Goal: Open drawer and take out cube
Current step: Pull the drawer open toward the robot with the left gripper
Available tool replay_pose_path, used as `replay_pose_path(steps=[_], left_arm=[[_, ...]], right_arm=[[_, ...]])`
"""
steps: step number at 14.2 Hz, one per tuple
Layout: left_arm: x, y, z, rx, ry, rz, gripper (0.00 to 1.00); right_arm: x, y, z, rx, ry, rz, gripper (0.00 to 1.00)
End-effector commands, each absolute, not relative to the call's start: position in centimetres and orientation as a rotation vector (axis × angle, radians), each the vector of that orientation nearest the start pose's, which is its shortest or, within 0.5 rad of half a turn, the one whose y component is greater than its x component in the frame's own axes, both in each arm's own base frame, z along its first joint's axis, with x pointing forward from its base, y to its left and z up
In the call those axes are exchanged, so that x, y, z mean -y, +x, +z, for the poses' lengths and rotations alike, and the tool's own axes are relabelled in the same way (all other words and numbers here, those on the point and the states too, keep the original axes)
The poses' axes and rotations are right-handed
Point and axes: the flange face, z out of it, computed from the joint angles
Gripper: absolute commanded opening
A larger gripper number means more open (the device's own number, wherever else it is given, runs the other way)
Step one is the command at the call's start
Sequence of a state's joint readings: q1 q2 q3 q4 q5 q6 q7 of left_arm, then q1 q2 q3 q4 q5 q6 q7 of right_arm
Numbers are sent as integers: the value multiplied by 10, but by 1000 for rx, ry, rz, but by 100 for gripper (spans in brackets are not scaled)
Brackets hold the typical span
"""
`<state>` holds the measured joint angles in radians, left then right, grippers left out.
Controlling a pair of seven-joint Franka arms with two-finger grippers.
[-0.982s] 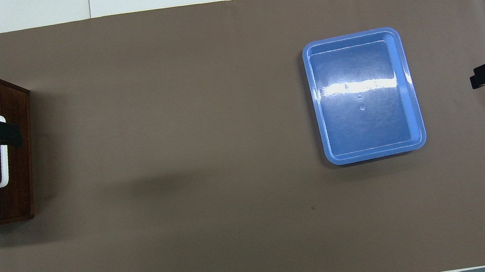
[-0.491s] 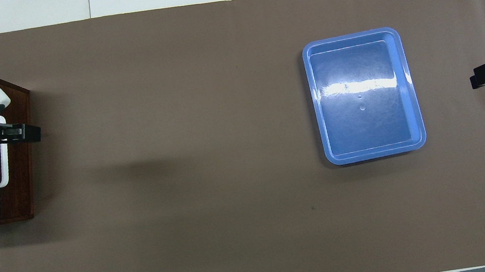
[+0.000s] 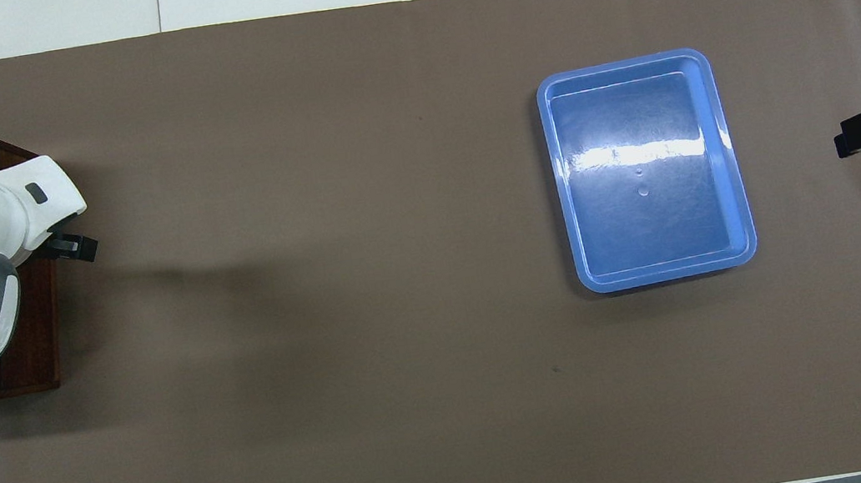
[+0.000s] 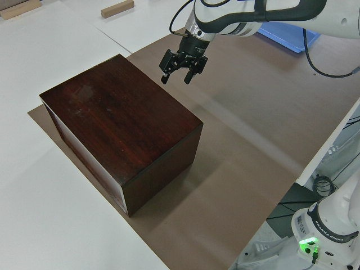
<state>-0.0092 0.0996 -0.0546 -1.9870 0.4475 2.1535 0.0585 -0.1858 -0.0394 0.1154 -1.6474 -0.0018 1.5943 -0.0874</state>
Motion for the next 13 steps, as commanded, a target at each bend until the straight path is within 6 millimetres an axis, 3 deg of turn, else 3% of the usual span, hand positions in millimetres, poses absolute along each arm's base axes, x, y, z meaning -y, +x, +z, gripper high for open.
replay_pose_path(steps=[1, 5, 7, 9, 13], left_arm=[[-9, 578, 413, -499, -2716, -155, 100], [-8, 566, 393, -507, -2728, -140, 100], [2, 567, 386, -473, -2743, -157, 100], [26, 567, 386, -423, -2759, -186, 100], [94, 559, 386, -302, -2807, -225, 100]], right_arm=[[39, 539, 614, 2, -3152, 9, 100], [42, 538, 613, 2, -3152, 17, 100], [42, 537, 613, -2, -3152, 19, 100], [46, 538, 613, -12, -3151, 16, 100], [47, 537, 613, -17, -3152, 16, 100]])
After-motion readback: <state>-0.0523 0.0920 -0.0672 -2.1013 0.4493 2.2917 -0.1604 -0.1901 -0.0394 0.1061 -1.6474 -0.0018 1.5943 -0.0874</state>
